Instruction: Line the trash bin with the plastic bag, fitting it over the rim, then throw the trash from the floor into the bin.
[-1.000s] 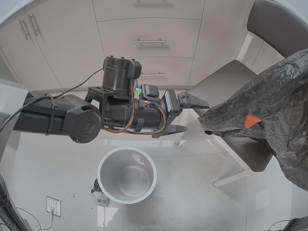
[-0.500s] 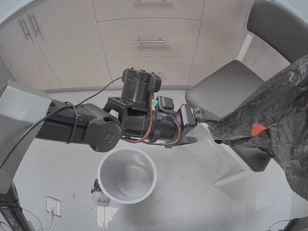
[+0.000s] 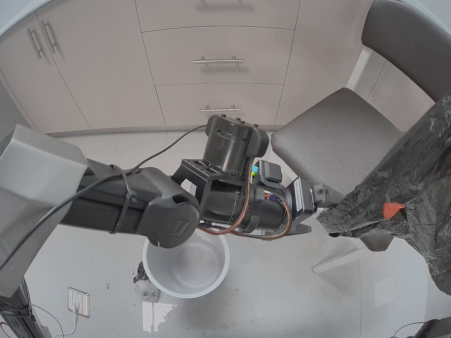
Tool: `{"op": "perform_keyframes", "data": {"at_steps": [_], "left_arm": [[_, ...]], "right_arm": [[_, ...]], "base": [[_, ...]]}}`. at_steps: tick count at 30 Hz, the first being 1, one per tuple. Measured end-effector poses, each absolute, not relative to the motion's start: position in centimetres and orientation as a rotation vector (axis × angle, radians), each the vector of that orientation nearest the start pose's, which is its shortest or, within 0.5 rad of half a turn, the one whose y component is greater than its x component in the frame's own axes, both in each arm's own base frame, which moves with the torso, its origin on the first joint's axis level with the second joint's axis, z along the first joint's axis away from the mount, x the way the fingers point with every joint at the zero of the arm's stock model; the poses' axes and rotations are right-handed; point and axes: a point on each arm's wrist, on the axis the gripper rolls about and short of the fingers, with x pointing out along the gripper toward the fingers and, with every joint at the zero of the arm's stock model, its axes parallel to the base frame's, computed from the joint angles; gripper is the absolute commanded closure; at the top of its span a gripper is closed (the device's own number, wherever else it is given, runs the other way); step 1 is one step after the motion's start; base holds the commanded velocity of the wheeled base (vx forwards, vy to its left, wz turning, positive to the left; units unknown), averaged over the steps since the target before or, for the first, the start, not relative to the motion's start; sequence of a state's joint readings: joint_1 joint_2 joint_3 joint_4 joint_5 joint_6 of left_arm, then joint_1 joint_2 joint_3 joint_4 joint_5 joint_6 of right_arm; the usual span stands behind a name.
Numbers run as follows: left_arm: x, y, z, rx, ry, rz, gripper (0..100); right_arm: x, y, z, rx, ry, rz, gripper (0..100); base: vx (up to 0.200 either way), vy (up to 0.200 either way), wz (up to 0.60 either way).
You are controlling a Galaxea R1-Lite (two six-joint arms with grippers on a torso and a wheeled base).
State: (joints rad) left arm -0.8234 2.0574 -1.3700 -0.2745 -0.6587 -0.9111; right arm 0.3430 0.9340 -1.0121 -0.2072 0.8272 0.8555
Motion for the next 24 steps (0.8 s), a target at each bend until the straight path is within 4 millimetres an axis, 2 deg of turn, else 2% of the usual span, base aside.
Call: {"op": "perform_keyframes", "data": {"at_steps": [9,24], "left_arm": [[25.0,-30.1,16.3,-0.663,1.133,-1.111,0],[21.0,-32.4,16.2,-0.607,1.181,-1.219,0]], "right_arm": [[7.2,4.3,35.7,0.676,0.217,1.201,100],[6.9,4.2,36.3,0.667,0.189,1.209,100]], "base": [[0.000,0.000,0.00],[0.000,0.000,0.00]]}}
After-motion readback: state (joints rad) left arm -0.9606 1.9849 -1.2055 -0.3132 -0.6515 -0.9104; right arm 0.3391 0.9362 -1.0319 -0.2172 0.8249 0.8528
